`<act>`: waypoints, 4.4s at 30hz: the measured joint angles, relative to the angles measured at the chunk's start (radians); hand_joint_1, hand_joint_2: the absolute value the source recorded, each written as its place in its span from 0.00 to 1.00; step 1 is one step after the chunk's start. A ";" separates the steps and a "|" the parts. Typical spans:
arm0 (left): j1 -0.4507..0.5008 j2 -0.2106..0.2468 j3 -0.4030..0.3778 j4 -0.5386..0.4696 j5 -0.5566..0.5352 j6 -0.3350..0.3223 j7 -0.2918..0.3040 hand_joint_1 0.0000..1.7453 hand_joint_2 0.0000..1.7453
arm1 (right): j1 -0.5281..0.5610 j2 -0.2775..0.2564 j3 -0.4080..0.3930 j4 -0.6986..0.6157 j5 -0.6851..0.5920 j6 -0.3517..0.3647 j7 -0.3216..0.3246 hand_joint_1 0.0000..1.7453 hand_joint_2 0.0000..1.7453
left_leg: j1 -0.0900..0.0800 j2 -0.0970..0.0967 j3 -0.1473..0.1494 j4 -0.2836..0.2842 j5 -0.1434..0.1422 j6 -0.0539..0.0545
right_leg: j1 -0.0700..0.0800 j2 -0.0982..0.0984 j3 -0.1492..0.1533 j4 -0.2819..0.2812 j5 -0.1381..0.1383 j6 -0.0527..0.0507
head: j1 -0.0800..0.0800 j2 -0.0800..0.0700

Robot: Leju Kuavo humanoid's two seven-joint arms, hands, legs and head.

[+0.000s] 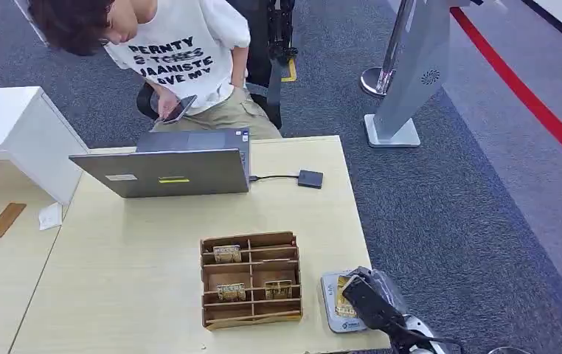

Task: Pass the card to the sensor for recognition and then transmit it.

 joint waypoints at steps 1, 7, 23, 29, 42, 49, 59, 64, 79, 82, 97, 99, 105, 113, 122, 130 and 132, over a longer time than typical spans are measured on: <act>0.000 0.000 0.000 0.000 0.004 0.000 0.000 0.00 0.00 | 0.003 0.002 -0.003 -0.006 -0.006 -0.004 -0.009 1.00 1.00 | 0.000 0.000 0.000 0.000 0.000 0.000 | 0.000 0.000 0.000 0.000 0.000 0.000 | 0.000 0.000; 0.000 0.000 0.000 0.000 0.024 0.012 -0.008 0.00 0.00 | 0.037 0.045 -0.048 -0.109 -0.054 -0.080 -0.085 1.00 1.00 | 0.000 0.000 0.000 0.000 0.000 0.000 | 0.000 0.000 0.000 0.000 0.000 0.000 | 0.000 0.000; -0.001 -0.002 -0.021 0.000 0.021 0.018 -0.012 0.00 0.00 | 0.077 0.178 -0.134 -0.410 -0.100 -0.187 -0.251 1.00 1.00 | 0.000 0.000 0.000 0.000 0.000 0.000 | 0.000 0.000 0.000 0.000 0.000 0.000 | 0.000 0.000; -0.005 -0.002 -0.046 0.000 0.003 0.007 -0.012 0.00 0.00 | -0.005 0.180 -0.115 -0.404 -0.029 -0.153 -0.248 1.00 1.00 | 0.000 0.000 -0.001 0.000 0.000 0.000 | 0.000 0.000 0.000 0.000 0.000 0.000 | 0.000 0.000; -0.052 -0.001 -0.118 0.000 -0.045 -0.023 0.018 0.00 0.00 | -0.374 0.180 0.013 -0.246 0.268 -0.170 -0.142 1.00 1.00 | 0.000 0.000 -0.001 0.000 0.002 0.002 | 0.000 0.000 0.000 0.001 0.002 0.000 | 0.000 0.000; -0.077 -0.002 -0.155 0.000 -0.063 -0.032 0.037 0.00 0.00 | -0.537 0.188 0.054 -0.122 0.413 -0.215 -0.088 1.00 1.00 | 0.000 0.000 -0.002 0.000 0.002 0.003 | 0.000 0.000 0.000 0.001 0.002 0.000 | 0.000 0.000; -0.096 -0.006 -0.190 0.000 -0.073 -0.036 0.078 0.00 0.00 | -0.677 0.211 0.084 0.067 0.563 -0.253 -0.061 1.00 1.00 | 0.000 0.000 -0.002 0.001 0.002 0.003 | 0.000 0.000 0.000 0.001 0.002 0.000 | 0.000 0.000; -0.098 -0.011 -0.199 0.000 -0.068 -0.029 0.112 0.00 0.00 | -0.691 0.226 0.098 0.102 0.578 -0.255 -0.063 1.00 1.00 | 0.000 0.000 -0.002 0.001 0.002 0.003 | 0.000 0.000 -0.001 0.001 0.002 0.000 | 0.000 0.000; -0.099 -0.011 -0.208 0.000 -0.058 -0.027 0.138 0.00 0.00 | -0.708 0.234 0.126 0.179 0.692 -0.279 -0.045 1.00 1.00 | 0.000 0.000 -0.002 0.001 0.002 0.003 | 0.000 0.000 -0.001 0.001 0.002 0.000 | 0.000 0.000; -0.100 -0.011 -0.212 0.000 -0.060 -0.028 0.142 0.00 0.00 | -0.718 0.240 0.134 0.210 0.730 -0.288 -0.037 1.00 1.00 | 0.000 0.000 -0.002 0.001 0.002 0.003 | 0.000 0.000 -0.001 0.001 0.002 0.000 | 0.000 0.000; -0.110 -0.011 -0.249 0.000 -0.064 -0.033 0.150 0.00 0.00 | -0.777 0.306 0.200 0.367 0.829 -0.310 -0.025 1.00 1.00 | 0.000 0.000 -0.002 0.001 0.003 0.003 | 0.000 0.000 -0.001 0.001 0.002 0.000 | 0.000 0.000; -0.110 -0.011 -0.250 0.000 -0.063 -0.035 0.150 0.00 0.00 | -0.777 0.313 0.204 0.374 0.828 -0.318 -0.025 1.00 1.00 | 0.000 0.000 -0.002 0.001 0.003 0.003 | 0.000 0.000 -0.001 0.001 0.002 0.000 | 0.000 0.000; -0.110 -0.011 -0.254 0.000 -0.058 -0.035 0.156 0.00 0.00 | -0.772 0.336 0.209 0.377 0.688 -0.322 -0.066 1.00 1.00 | 0.000 0.000 -0.002 0.001 0.003 0.003 | 0.000 0.000 -0.001 0.001 0.002 0.000 | 0.000 0.000; -0.110 -0.012 -0.258 0.000 -0.052 -0.035 0.156 0.00 0.00 | -0.732 0.362 0.181 0.332 0.565 -0.325 -0.109 1.00 1.00 | 0.000 0.000 -0.002 0.001 0.002 0.003 | 0.000 0.000 -0.001 0.001 0.002 0.000 | 0.000 0.000; -0.110 -0.016 -0.273 0.000 -0.049 -0.033 0.156 0.00 0.00 | -0.711 0.365 0.170 0.304 0.562 -0.349 -0.135 1.00 1.00 | 0.000 0.000 -0.002 0.001 0.002 0.003 | 0.000 0.000 -0.001 0.001 0.002 0.000 | 0.000 0.000; -0.110 -0.018 -0.276 0.000 -0.047 -0.032 0.156 0.00 0.00 | -0.705 0.370 0.169 0.301 0.564 -0.356 -0.138 1.00 1.00 | 0.000 0.000 -0.002 0.001 0.002 0.002 | 0.000 0.000 -0.001 0.001 0.002 0.000 | 0.000 0.000; -0.110 -0.019 -0.277 0.000 -0.047 -0.032 0.156 0.00 0.00 | -0.705 0.370 0.169 0.301 0.566 -0.356 -0.140 1.00 1.00 | 0.000 0.000 -0.002 0.001 0.002 0.003 | 0.000 0.000 -0.001 0.001 0.002 0.000 | 0.000 0.000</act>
